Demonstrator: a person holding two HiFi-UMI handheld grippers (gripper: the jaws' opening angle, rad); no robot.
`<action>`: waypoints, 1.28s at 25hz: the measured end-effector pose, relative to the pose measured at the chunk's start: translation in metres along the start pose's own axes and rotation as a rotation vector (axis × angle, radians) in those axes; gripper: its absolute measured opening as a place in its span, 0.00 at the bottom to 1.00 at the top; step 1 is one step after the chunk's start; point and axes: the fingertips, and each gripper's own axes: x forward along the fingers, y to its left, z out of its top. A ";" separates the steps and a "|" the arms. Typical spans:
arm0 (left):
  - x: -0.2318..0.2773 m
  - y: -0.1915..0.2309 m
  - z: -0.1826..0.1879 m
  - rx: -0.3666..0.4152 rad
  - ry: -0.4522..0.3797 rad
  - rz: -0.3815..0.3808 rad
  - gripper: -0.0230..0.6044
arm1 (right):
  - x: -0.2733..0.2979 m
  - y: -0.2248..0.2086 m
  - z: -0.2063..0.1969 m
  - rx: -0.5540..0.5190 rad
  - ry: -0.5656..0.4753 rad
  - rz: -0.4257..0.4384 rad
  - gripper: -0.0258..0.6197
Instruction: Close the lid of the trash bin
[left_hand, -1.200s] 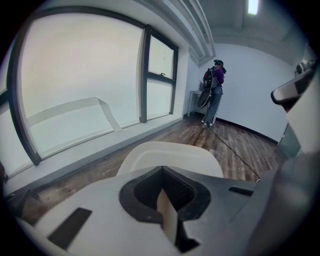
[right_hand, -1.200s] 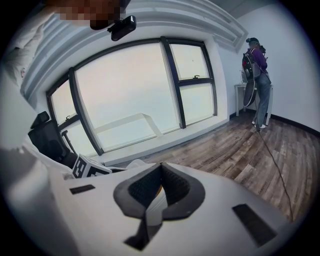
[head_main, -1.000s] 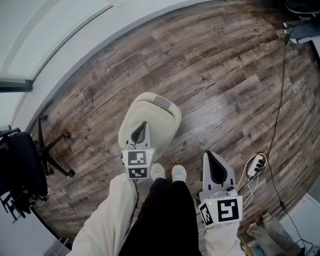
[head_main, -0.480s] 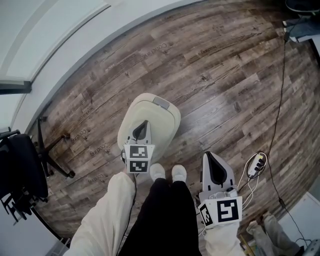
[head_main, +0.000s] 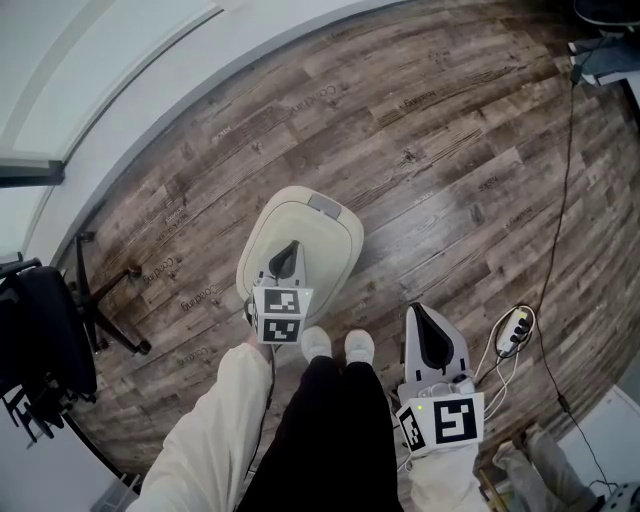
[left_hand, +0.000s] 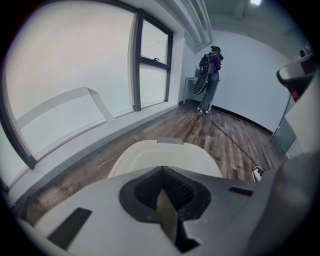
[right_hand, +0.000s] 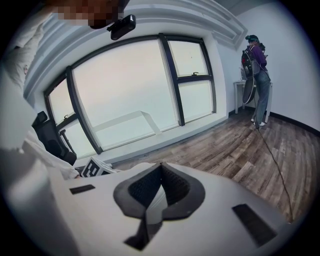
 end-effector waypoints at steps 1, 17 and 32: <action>0.000 0.000 0.000 0.005 0.001 0.002 0.05 | 0.000 0.000 0.000 0.001 0.000 -0.001 0.08; 0.004 -0.001 -0.002 0.018 0.014 0.003 0.05 | -0.001 -0.003 -0.005 0.000 0.008 0.002 0.08; -0.072 -0.003 0.035 -0.038 -0.084 0.016 0.05 | -0.025 0.017 0.029 -0.054 -0.038 0.037 0.08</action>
